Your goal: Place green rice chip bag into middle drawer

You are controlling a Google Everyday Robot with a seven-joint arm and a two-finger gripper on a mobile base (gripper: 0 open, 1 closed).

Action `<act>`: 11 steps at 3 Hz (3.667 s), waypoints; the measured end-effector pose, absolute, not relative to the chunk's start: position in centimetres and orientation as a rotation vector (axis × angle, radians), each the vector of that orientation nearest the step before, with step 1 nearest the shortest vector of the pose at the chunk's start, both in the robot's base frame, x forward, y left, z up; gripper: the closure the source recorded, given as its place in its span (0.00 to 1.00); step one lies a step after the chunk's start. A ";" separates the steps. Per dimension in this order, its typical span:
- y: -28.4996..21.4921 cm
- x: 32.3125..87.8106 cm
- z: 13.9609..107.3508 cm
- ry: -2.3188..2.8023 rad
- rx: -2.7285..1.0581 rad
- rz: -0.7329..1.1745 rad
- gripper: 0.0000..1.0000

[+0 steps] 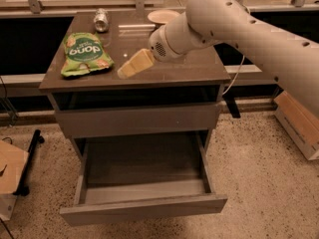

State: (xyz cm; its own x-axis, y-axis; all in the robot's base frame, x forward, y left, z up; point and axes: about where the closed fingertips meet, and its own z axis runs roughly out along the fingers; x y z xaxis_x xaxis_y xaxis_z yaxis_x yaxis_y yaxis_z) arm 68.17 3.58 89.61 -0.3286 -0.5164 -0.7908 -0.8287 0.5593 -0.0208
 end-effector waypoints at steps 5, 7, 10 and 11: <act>20.3 76.2 87.8 1.755 -1.028 0.662 0.00; 24.4 79.8 85.1 1.796 -1.016 0.717 0.00; 23.8 81.5 83.2 1.875 -0.939 0.709 0.65; 23.8 81.5 83.4 1.875 -0.939 0.709 0.88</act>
Offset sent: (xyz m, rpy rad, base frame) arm 0.0268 0.0899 -0.0013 0.1318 -0.1457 0.0662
